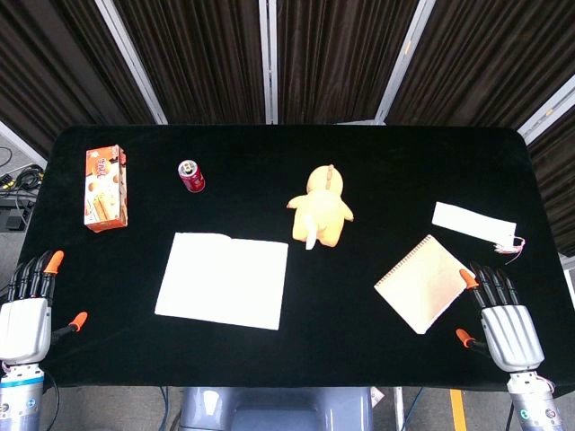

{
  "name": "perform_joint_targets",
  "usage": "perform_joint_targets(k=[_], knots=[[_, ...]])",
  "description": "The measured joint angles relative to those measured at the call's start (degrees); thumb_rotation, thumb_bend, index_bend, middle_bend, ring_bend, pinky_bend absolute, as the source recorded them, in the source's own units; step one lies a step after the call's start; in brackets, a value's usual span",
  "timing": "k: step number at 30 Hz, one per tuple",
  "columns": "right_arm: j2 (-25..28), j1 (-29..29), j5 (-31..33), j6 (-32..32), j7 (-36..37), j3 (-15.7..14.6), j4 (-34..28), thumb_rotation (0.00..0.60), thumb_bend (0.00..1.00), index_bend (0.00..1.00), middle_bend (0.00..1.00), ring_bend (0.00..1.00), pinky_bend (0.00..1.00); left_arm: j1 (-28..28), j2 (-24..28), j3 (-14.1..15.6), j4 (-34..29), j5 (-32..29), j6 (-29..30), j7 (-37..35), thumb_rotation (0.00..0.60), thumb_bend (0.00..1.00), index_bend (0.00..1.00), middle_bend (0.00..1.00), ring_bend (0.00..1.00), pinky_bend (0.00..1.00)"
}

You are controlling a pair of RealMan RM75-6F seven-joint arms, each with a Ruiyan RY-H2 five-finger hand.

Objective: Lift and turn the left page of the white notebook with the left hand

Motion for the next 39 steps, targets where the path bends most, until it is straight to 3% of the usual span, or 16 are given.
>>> perform_joint_targets(k=[25,39], knots=[[0.9,-0.4,-0.2,1.0,1.1,0.1,-0.8,0.600,0.04,0.00,0.00,0.00,0.00,-0.6,-0.6,0.9,0.5,0.9,-1.3,1.0,0.600,0.12,0.00,0.00,0.00,0.00],[1.3,-0.3,-0.4,0.7,1.2,-0.1,-1.5,0.600,0.04,0.00,0.00,0.00,0.00,-4.2,-5.2,3.0,2.3,3.3,-7.5,9.1,0.600,0.15,0.00,0.00,0.00,0.00]])
